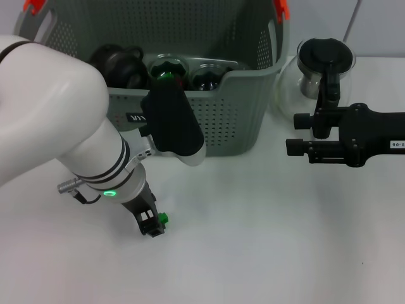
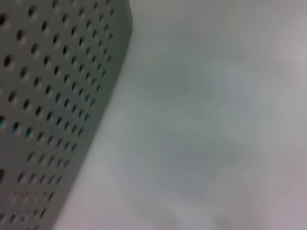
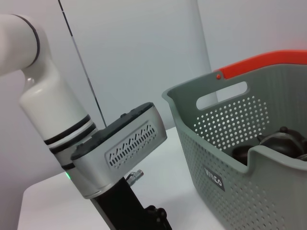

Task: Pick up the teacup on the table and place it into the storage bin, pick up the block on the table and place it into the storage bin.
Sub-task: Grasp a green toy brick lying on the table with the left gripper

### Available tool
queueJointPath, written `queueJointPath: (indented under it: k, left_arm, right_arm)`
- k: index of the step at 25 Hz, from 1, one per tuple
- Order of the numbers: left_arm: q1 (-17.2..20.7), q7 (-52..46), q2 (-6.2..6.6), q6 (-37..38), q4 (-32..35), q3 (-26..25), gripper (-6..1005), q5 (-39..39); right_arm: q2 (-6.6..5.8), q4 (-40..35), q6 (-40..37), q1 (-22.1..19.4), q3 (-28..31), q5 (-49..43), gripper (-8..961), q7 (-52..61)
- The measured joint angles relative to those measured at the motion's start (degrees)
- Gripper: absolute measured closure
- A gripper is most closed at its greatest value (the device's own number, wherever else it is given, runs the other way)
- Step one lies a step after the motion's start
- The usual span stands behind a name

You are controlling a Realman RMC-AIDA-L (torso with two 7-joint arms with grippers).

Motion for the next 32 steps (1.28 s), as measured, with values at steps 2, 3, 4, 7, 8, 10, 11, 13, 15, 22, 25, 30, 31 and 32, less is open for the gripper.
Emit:
queueJointPath:
  k: [2, 3, 4, 7, 8, 10, 11, 13, 15, 22, 25, 30, 31, 32]
  left_arm:
    - [0.23, 0.00, 0.05, 0.15, -0.64, 0.19, 469, 0.02]
    - [0.29, -0.02, 0.05, 0.21, -0.70, 0.27, 470, 0.12]
    - [0.29, -0.02, 0.05, 0.21, -0.70, 0.27, 470, 0.12]
    - [0.27, -0.58, -0.03, 0.36, -0.38, 0.86, 471, 1.27]
    - [0.22, -0.70, -0.03, 0.36, -0.30, 1.04, 472, 1.32]
    - [0.17, -0.89, -0.03, 0.38, -0.19, 1.40, 473, 1.37]
    - [0.17, -0.89, -0.02, 0.38, -0.19, 1.49, 473, 1.37]
    - [0.21, -0.89, -0.01, 0.38, -0.14, 1.73, 474, 1.37]
    - [0.23, -0.90, -0.01, 0.37, 0.12, 1.90, 475, 1.37]
    - [0.45, -0.90, -0.01, 0.18, -0.01, 2.93, 477, 1.35]
    - [0.38, -0.96, -0.01, 0.16, -0.28, 2.40, 479, 1.09]
    - [-0.06, -1.13, -0.01, 0.53, 0.33, 2.26, 645, 1.32]
    - [-0.08, -1.13, -0.01, 0.54, 0.41, 2.35, 686, 1.33]
    - [-0.11, -1.14, -0.01, 0.56, 0.51, 2.46, 719, 1.36]
  right_arm:
    - [0.00, -0.01, 0.01, 0.00, 0.00, 0.00, 276, 0.00]
    - [0.00, -0.02, 0.01, 0.00, 0.00, 0.00, 276, 0.00]
    - [0.00, -0.03, 0.02, 0.00, 0.00, 0.00, 276, 0.00]
    - [0.00, -0.03, 0.03, 0.00, 0.00, 0.00, 276, 0.00]
    - [0.00, -0.03, 0.03, 0.00, 0.00, 0.00, 276, 0.00]
    - [0.00, -0.03, 0.03, 0.00, 0.00, 0.00, 276, 0.00]
    - [0.00, -0.03, 0.03, 0.00, 0.00, 0.00, 276, 0.00]
    - [0.00, -0.03, 0.03, 0.00, 0.00, 0.00, 276, 0.00]
    - [0.00, -0.03, 0.04, 0.00, 0.00, 0.00, 276, 0.00]
    - [0.00, -0.03, 0.04, 0.00, 0.00, -0.06, 277, 0.00]
    - [0.00, 0.00, 0.05, -0.04, 0.00, -0.14, 277, 0.00]
    - [-0.07, 0.18, 0.14, -0.08, 0.00, -0.17, 277, 0.00]
    - [-0.07, 0.16, 0.14, -0.08, 0.00, -0.17, 277, 0.00]
    - [-0.08, 0.13, 0.14, -0.09, 0.00, -0.16, 277, 0.00]
